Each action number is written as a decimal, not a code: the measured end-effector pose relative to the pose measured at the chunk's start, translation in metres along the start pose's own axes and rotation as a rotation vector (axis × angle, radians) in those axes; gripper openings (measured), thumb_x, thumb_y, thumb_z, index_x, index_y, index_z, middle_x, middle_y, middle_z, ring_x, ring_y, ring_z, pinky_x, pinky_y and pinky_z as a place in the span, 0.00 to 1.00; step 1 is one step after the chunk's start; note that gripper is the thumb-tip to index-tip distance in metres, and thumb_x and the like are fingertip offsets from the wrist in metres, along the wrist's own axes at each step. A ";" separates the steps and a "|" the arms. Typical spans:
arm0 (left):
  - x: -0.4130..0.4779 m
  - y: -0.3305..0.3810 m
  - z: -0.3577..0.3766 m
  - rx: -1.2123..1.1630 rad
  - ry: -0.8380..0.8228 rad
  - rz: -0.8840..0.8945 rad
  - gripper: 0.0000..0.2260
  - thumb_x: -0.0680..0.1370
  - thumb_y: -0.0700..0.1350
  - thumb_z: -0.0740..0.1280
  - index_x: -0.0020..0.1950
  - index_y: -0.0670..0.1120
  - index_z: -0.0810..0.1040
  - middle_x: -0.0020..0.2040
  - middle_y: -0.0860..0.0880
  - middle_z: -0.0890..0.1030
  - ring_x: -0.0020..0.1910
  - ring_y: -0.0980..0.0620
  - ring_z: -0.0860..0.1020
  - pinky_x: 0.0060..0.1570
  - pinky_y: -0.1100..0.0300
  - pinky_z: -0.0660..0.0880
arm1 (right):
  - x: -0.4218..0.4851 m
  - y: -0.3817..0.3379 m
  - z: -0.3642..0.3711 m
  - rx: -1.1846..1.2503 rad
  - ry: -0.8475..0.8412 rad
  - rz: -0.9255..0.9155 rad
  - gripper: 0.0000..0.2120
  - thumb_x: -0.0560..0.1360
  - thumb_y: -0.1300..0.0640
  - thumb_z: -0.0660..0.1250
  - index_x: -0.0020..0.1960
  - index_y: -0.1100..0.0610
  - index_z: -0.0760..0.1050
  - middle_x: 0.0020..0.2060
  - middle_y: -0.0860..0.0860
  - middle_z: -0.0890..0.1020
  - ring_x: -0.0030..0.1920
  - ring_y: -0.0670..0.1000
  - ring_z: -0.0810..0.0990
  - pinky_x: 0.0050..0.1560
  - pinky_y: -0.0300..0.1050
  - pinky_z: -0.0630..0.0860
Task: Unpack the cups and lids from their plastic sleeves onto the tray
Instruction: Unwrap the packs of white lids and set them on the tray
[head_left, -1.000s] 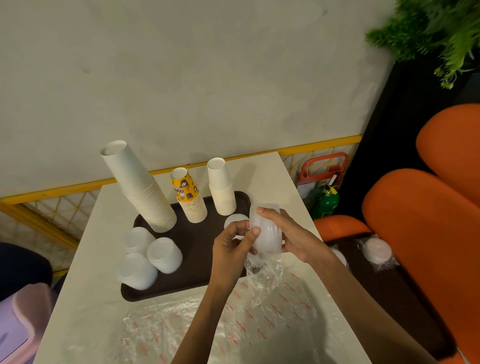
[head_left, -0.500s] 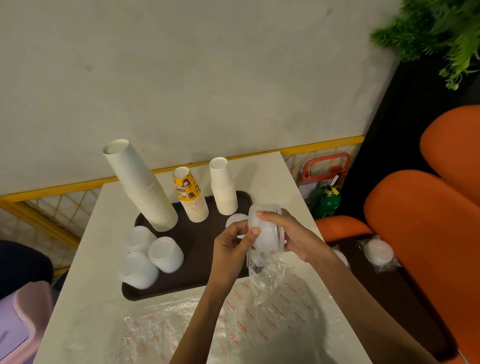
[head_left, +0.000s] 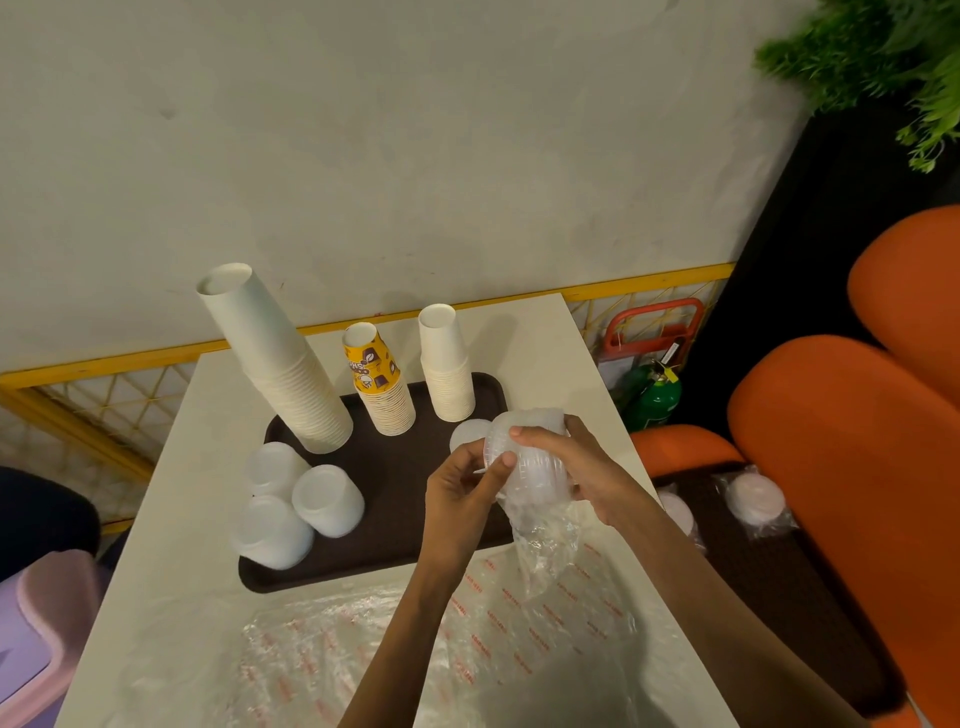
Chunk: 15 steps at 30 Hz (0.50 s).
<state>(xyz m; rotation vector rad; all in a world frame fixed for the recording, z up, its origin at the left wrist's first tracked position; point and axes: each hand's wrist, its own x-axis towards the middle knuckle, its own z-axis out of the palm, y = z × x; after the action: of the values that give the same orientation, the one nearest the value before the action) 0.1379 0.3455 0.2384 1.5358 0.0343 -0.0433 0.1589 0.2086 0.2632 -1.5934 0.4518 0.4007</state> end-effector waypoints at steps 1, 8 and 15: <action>0.001 -0.002 0.000 0.004 0.006 -0.009 0.07 0.76 0.38 0.67 0.52 0.46 0.79 0.46 0.54 0.83 0.46 0.57 0.82 0.48 0.62 0.80 | 0.001 0.000 0.000 -0.006 0.009 -0.003 0.34 0.72 0.47 0.70 0.71 0.52 0.58 0.63 0.53 0.70 0.58 0.54 0.72 0.58 0.52 0.73; 0.015 -0.013 0.002 0.088 0.072 -0.086 0.09 0.76 0.39 0.68 0.54 0.49 0.76 0.53 0.48 0.81 0.49 0.51 0.81 0.52 0.53 0.80 | 0.007 0.003 0.000 -0.087 0.038 -0.061 0.36 0.72 0.49 0.72 0.72 0.56 0.58 0.64 0.52 0.70 0.59 0.50 0.71 0.59 0.47 0.70; 0.036 -0.025 0.009 0.112 0.125 -0.168 0.10 0.76 0.39 0.68 0.56 0.48 0.75 0.54 0.43 0.80 0.52 0.45 0.80 0.56 0.46 0.78 | 0.036 0.003 0.005 -0.329 0.138 0.056 0.40 0.72 0.46 0.70 0.75 0.57 0.53 0.71 0.55 0.63 0.71 0.57 0.63 0.70 0.52 0.62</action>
<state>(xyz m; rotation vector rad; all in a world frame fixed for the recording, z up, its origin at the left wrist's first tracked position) 0.1728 0.3351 0.2120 1.6426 0.2644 -0.0844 0.1883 0.2115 0.2416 -1.9393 0.5580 0.4249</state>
